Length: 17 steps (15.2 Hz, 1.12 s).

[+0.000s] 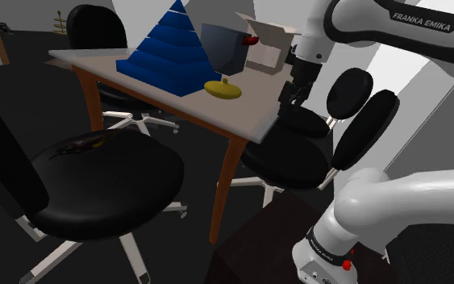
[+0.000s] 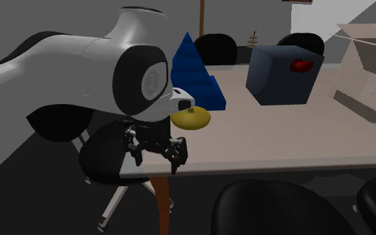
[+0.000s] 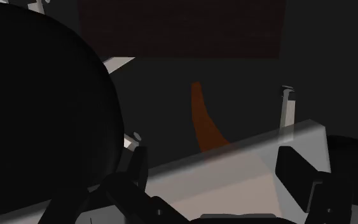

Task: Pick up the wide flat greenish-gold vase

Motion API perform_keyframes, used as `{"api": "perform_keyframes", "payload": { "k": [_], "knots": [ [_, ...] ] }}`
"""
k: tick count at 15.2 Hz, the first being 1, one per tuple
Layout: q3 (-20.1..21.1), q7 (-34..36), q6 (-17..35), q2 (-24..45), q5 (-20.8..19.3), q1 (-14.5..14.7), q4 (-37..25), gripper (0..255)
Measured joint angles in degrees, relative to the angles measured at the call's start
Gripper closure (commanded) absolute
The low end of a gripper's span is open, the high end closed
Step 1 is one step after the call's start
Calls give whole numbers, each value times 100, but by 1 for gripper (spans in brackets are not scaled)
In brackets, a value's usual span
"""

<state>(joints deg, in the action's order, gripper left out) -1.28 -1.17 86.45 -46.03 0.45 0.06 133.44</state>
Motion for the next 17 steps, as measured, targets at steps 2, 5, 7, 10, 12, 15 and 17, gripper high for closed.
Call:
{"api": "perform_keyframes", "payload": {
  "k": [2, 5, 7, 10, 12, 15, 17],
  "knots": [
    [2, 11, 34, 126, 1, -2, -88, 0],
    [16, 68, 119, 718, 5, -13, -559, 0],
    [20, 107, 145, 1235, 4, -24, -1020, 0],
    [52, 201, 175, 1898, 17, -29, -1612, 0],
    [62, 256, 130, 2472, 18, -34, -2202, 0],
    [62, 320, 13, 3206, 11, -47, -3012, 0],
    [62, 366, -121, 3709, 7, -54, -3619, 0]
  ]
}}
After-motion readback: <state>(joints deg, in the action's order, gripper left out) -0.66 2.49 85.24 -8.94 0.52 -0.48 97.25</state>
